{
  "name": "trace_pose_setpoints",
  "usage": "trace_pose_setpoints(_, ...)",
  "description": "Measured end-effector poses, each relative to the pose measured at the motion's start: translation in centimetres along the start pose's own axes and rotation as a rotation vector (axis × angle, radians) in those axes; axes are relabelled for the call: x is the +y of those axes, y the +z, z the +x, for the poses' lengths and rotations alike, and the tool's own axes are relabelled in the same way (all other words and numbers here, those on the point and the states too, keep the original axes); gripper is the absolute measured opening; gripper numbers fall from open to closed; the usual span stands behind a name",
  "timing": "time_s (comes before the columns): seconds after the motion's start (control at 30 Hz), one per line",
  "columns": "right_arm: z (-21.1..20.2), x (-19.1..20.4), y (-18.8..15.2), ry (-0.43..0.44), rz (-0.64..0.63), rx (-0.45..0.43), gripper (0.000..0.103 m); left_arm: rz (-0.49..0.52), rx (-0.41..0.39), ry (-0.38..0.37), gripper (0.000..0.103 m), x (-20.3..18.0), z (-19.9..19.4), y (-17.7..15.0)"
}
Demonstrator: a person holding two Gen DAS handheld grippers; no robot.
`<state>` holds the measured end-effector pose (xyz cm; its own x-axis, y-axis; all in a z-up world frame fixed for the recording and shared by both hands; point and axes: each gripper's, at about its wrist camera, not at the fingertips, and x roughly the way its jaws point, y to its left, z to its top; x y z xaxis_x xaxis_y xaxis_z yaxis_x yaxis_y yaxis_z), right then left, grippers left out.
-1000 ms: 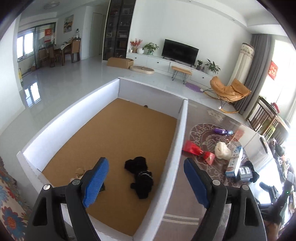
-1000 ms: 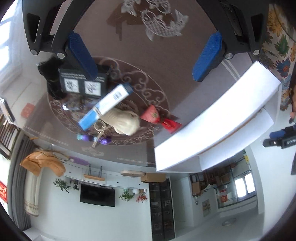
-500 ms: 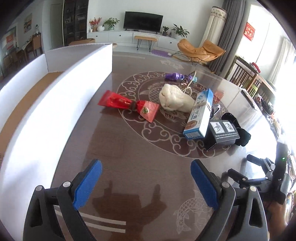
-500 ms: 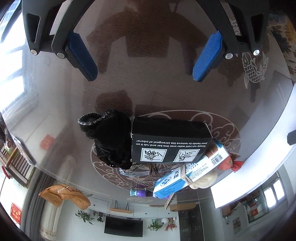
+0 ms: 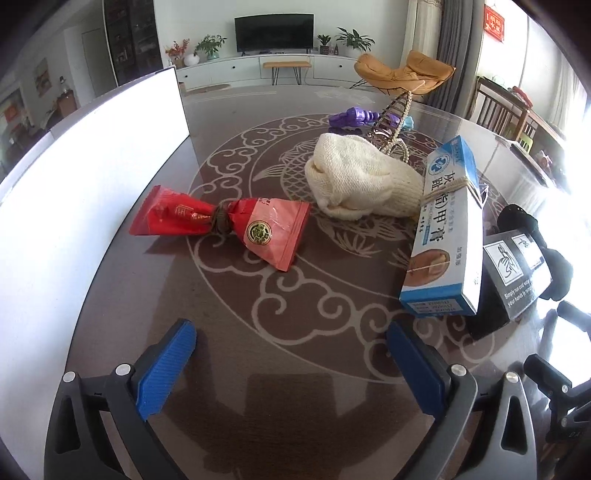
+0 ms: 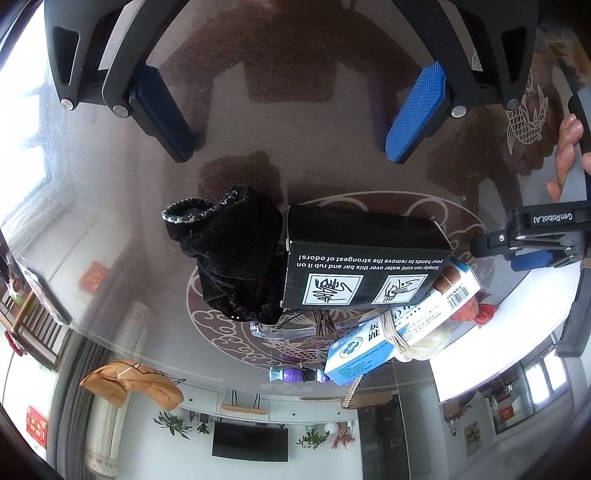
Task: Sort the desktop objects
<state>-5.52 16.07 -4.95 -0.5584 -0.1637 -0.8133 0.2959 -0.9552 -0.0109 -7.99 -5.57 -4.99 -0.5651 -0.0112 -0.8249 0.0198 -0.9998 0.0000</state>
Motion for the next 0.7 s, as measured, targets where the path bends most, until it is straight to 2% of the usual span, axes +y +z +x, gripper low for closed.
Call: trace_pose_setpoints(0.7,0.01,0.01,0.00,0.000,0.000,0.000,0.103,-0.008,-0.020,0.007,0.103,0.01,0.25,0.28)
